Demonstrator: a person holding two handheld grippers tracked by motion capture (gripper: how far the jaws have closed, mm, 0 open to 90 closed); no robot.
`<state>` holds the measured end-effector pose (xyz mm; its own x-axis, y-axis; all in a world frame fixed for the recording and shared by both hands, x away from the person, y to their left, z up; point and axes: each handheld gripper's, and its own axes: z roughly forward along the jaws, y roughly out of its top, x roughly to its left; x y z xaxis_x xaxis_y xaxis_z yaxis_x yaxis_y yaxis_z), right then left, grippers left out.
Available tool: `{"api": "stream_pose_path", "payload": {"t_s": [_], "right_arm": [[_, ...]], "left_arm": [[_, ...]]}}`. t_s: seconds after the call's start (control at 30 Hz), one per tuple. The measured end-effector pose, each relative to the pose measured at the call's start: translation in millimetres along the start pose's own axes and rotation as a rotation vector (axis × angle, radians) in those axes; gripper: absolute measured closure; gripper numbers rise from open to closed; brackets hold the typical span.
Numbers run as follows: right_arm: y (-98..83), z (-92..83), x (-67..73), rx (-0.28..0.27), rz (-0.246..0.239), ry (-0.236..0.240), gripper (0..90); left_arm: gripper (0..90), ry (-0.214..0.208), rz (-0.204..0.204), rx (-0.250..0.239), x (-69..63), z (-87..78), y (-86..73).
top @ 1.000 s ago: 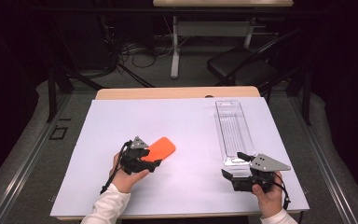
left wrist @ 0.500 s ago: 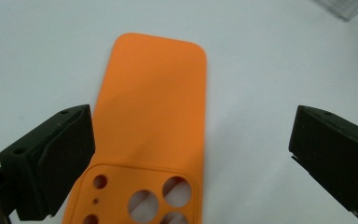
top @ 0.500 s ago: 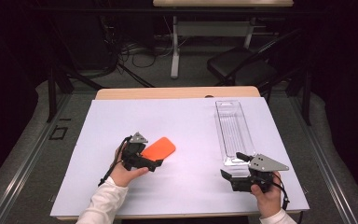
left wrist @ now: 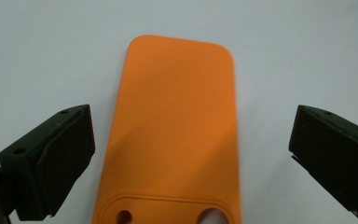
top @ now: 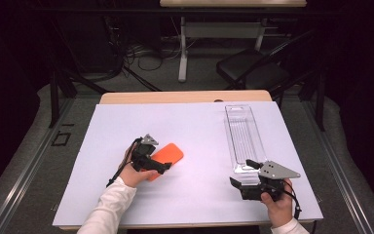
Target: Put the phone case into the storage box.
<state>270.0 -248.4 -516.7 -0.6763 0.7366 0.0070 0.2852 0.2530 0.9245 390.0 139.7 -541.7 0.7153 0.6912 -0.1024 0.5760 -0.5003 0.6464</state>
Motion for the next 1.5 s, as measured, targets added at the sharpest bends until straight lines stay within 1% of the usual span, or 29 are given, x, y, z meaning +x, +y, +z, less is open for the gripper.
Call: {"api": "stream_pose_path", "payload": {"t_s": [0.03,0.07,0.1,0.13,0.23,0.33,0.47,0.53,0.57,0.6,0.63,0.67,0.73,0.83,0.9,1.2,1.27,1.37,1.4,1.43,1.5], "right_arm": [[-0.1,0.0,0.0,0.0,-0.001,0.0,14.0],[-0.1,0.0,0.1,0.001,0.0,0.0,14.0],[-0.2,0.0,0.1,0.001,0.0,0.0,14.0],[-0.2,0.1,0.0,0.001,-0.001,0.001,14.0],[-0.3,0.2,0.0,0.001,0.001,0.002,14.0],[-0.3,0.6,0.2,0.003,0.002,0.003,14.0],[-0.8,1.8,0.3,0.002,0.0,0.005,14.0],[-0.9,2.0,0.4,0.004,0.001,0.006,14.0],[-0.9,2.1,0.4,0.005,0.001,0.007,14.0],[-0.9,2.3,0.5,0.008,0.004,0.007,14.0],[-0.9,2.3,0.5,0.008,0.004,0.007,14.0],[-1.1,2.7,0.2,0.007,0.005,0.007,14.0],[-1.2,2.8,0.2,0.007,0.005,0.008,14.0],[-1.2,2.6,-0.1,0.012,0.005,0.006,14.0],[-1.4,2.9,0.1,0.011,0.011,0.008,14.0],[-1.4,3.4,0.0,0.013,0.01,0.01,14.0],[-1.4,3.5,0.0,0.012,0.009,0.009,14.0],[-1.4,3.5,-0.2,0.012,0.011,0.009,14.0],[-1.4,3.5,-0.1,0.013,0.011,0.009,14.0],[-1.4,3.4,0.0,0.013,0.009,0.009,14.0],[-1.3,3.2,-0.1,0.013,0.009,0.009,14.0]], "left_arm": [[0.4,0.012,0.01,0.019,1.1,2.1,-0.3],[0.4,0.024,0.015,0.026,1.6,4.8,-0.8],[0.4,0.023,0.021,0.035,2.2,7.1,-1.0],[0.4,0.021,0.017,0.04,2.3,9.2,-1.2],[0.4,0.008,0.014,0.037,2.3,13.7,-0.6],[0.5,-0.004,0.02,0.037,2.5,16.9,-0.7],[1.1,-0.002,0.015,0.061,2.8,19.8,-1.7],[1.9,0.009,0.005,0.077,2.4,19.9,-1.0],[3.2,0.01,0.008,0.088,2.4,19.1,0.0],[6.4,0.017,0.011,0.095,2.0,18.6,0.3],[6.4,0.023,0.016,0.098,1.9,18.1,0.4],[9.2,0.034,0.025,0.102,1.7,17.5,0.6],[9.3,0.036,0.031,0.102,1.4,17.5,0.4],[9.7,0.034,0.046,0.114,0.6,17.4,0.7],[10.2,0.048,0.059,0.115,-1.0,18.0,0.7],[10.8,0.028,0.084,0.116,0.3,18.0,0.8],[12.7,0.027,0.078,0.114,0.0,17.3,0.6],[14.6,0.037,0.061,0.114,-1.1,17.3,0.9],[14.7,0.034,0.058,0.117,-1.0,17.2,1.2],[14.7,0.041,0.061,0.124,-1.4,17.5,2.1],[14.7,0.038,0.069,0.148,-1.7,17.8,5.1]]}}
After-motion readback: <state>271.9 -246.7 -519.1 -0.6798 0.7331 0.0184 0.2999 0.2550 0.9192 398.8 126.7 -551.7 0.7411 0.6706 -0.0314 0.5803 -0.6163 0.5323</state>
